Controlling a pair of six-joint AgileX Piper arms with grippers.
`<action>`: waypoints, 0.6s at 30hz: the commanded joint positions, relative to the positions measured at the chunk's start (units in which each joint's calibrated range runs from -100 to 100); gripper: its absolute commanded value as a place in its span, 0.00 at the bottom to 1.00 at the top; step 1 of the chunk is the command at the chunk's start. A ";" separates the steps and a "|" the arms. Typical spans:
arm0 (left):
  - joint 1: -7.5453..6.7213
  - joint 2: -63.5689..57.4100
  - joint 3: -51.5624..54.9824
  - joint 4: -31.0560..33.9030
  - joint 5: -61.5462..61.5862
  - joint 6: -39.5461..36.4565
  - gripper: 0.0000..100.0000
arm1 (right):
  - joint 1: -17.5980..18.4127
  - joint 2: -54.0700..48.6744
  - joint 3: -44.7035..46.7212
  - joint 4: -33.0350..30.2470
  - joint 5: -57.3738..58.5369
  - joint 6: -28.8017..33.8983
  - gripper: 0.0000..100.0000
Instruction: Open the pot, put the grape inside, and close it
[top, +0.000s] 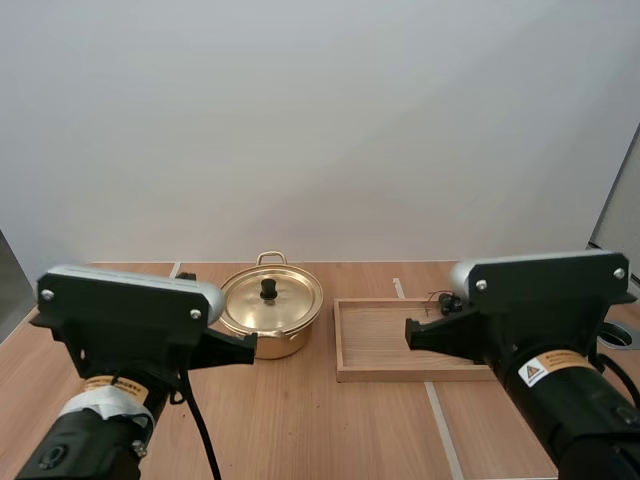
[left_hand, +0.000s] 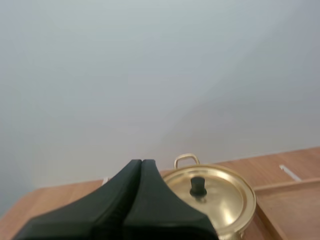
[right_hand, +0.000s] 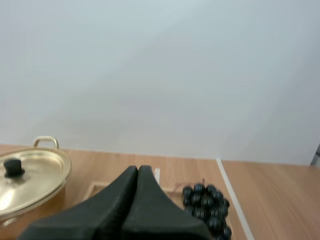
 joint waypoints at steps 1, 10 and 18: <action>0.14 0.36 -5.51 -1.19 -1.35 -0.11 0.00 | 0.09 4.54 -10.60 1.01 1.75 -0.15 0.00; 0.14 9.15 -25.59 -1.19 5.10 -2.95 0.00 | 0.09 16.53 -30.96 1.01 8.36 -0.25 0.00; 0.14 24.52 -44.92 -1.08 31.42 -6.42 0.00 | 0.09 25.50 -48.94 1.47 23.77 -0.25 0.00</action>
